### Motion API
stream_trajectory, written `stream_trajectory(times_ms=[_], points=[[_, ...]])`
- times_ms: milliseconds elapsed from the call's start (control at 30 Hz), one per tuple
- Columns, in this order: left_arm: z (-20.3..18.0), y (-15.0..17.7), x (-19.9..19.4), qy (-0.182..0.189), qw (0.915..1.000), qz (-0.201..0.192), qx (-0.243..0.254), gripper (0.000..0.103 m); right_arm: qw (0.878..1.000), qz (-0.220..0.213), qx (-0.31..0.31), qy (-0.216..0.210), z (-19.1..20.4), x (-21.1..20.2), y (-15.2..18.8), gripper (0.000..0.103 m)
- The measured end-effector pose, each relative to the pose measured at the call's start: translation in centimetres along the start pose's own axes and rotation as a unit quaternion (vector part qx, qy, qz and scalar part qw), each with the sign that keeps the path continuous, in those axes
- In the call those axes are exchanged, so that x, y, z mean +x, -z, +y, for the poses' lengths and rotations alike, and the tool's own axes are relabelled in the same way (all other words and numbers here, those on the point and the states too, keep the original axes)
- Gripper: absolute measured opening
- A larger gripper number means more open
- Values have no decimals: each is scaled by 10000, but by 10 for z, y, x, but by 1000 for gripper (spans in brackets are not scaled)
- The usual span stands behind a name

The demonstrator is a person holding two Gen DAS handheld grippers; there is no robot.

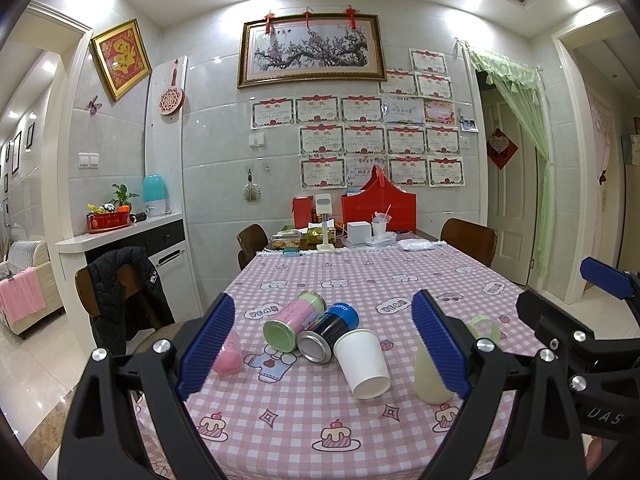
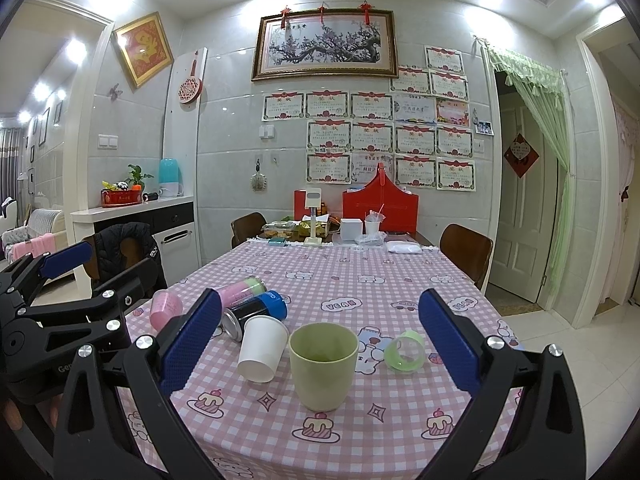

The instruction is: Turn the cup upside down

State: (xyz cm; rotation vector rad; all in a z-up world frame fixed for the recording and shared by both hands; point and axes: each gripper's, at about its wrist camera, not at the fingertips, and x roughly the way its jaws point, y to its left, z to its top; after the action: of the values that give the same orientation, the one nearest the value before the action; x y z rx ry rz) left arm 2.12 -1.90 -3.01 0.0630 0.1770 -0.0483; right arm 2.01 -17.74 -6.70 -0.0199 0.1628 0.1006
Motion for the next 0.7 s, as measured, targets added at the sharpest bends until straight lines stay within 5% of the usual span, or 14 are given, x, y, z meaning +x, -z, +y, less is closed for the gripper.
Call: stream_trajectory(times_ms=[700], points=[[0, 7, 2, -42, 10000, -31, -3, 89, 10000, -27, 11, -20, -2, 0, 2, 95]])
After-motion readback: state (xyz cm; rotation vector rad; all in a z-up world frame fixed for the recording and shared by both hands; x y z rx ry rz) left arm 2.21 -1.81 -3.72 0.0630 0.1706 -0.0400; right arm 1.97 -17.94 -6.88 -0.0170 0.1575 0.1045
